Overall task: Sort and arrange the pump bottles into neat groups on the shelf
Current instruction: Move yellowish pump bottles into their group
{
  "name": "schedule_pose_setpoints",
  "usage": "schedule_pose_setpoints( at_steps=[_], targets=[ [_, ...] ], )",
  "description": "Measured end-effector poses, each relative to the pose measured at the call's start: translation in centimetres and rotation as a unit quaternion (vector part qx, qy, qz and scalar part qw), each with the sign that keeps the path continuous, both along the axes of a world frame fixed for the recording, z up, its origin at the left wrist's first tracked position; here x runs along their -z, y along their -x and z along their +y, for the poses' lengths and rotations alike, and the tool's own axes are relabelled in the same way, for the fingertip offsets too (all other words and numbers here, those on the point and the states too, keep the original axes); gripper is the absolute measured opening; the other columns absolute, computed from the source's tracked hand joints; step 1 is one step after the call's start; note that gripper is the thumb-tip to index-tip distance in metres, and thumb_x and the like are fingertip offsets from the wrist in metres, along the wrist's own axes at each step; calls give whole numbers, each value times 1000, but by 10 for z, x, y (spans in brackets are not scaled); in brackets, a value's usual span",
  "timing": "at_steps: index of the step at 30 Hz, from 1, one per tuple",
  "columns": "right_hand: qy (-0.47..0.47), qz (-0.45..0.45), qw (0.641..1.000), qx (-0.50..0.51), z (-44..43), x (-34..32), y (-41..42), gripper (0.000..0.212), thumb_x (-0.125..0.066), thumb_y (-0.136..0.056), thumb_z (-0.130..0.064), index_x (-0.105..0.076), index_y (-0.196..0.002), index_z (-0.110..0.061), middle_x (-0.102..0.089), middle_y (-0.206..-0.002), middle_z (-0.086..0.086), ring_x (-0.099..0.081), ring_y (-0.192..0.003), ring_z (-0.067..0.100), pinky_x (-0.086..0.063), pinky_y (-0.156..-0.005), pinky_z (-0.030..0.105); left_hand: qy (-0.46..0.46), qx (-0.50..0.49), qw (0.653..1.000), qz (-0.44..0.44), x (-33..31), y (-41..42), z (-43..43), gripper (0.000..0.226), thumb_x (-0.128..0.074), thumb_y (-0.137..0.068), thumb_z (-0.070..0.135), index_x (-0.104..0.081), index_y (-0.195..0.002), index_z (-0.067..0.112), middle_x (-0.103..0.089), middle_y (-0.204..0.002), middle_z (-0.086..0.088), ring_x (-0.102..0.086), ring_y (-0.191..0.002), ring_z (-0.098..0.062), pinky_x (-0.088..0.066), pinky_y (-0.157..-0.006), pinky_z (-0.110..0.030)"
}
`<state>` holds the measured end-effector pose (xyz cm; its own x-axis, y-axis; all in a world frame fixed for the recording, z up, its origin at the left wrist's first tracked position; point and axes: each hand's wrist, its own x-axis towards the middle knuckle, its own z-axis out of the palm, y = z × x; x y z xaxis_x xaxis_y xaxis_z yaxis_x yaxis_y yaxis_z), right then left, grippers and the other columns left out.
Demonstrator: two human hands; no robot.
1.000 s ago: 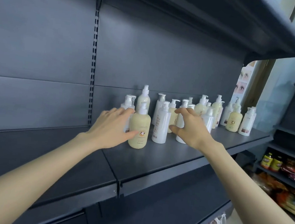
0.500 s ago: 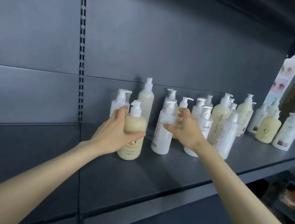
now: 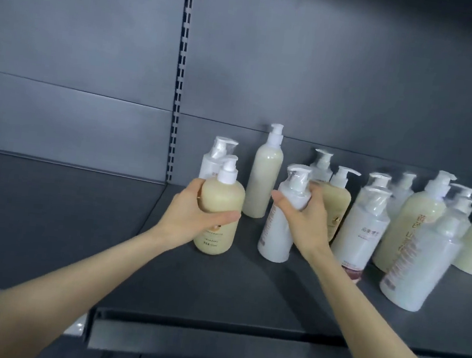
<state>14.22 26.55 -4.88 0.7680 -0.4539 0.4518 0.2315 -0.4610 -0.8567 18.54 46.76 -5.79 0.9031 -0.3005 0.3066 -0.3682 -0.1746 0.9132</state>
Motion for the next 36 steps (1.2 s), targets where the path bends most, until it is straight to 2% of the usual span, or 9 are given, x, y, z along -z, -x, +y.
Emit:
schedule_pose_setpoints(
  at_steps=[2, 4, 9, 13, 17, 22, 27, 29, 36],
  targets=[
    [-6, -10, 1000, -19, 3, -2, -2, 52, -72, -81, -35, -44, -121, -17, -60, -110, -8, -59, -100, 11, -48, -83, 27, 10, -20, 1000, 1, 2, 6, 3, 60, -85, -64, 28, -51, -113, 23, -63, -103, 9, -62, -92, -3, -49, -66, -13],
    [-4, -22, 999, -45, 11, -9, -5, 46, -70, -83, -32, -43, -118, -20, -58, -103, -14, -59, -94, 7, -48, -78, 24, 22, -34, 999, -2, 4, 15, 10, 55, -84, -65, 28, -51, -109, 28, -64, -102, 9, -62, -93, -5, -50, -71, -19],
    [3, -44, 993, -110, 51, -32, -15, 41, -69, -83, -33, -45, -114, -21, -59, -95, -13, -60, -86, 4, -48, -71, 21, 99, -98, 990, -8, -15, 32, 47, 40, -79, -73, 28, -48, -99, 34, -63, -95, 10, -62, -87, -5, -48, -68, -22],
    [-18, -53, 987, -151, 101, -43, -26, 46, -71, -80, -35, -49, -116, -18, -61, -95, -10, -63, -88, 9, -51, -78, 29, 129, -152, 980, -22, -32, 44, 95, 48, -72, -59, 41, -49, -99, 27, -62, -91, 8, -62, -82, -8, -48, -66, -24],
    [-25, -52, 979, -194, 164, -50, -27, 39, -71, -81, -32, -50, -111, -18, -61, -88, -11, -61, -79, 5, -48, -68, 22, 148, -196, 969, -28, -35, 57, 156, 49, -72, -60, 40, -48, -100, 26, -62, -92, 6, -62, -81, -10, -47, -65, -24],
    [-9, -49, 972, -231, 257, -50, -22, 34, -72, -79, -32, -51, -101, -18, -62, -84, -8, -62, -75, 8, -50, -66, 25, 130, -242, 961, -36, -29, 75, 247, 40, -75, -77, 24, -48, -106, 21, -61, -93, 5, -62, -79, -9, -47, -62, -24],
    [-26, -32, 963, -265, 364, -37, -19, 33, -72, -79, -32, -51, -99, -16, -63, -85, -4, -62, -75, 11, -48, -65, 25, 95, -270, 957, -48, -23, 95, 346, 46, -78, -68, 34, -48, -103, 29, -63, -90, 8, -63, -79, -6, -46, -60, -21],
    [-24, -32, 962, -270, 404, -30, -18, 32, -72, -79, -32, -50, -97, -17, -62, -86, -5, -62, -75, 10, -46, -63, 23, 90, -281, 954, -52, -21, 99, 382, 42, -77, -74, 28, -47, -103, 29, -61, -90, 9, -62, -78, -5, -45, -61, -21],
    [-1, -24, 961, -276, 500, -31, -32, 34, -71, -80, -32, -49, -99, -15, -60, -85, -11, -59, -74, 3, -45, -61, 21, 83, -298, 950, -48, -20, 88, 468, 54, -69, -60, 41, -45, -106, 27, -60, -91, 11, -62, -81, -7, -47, -63, -24]
  ],
)
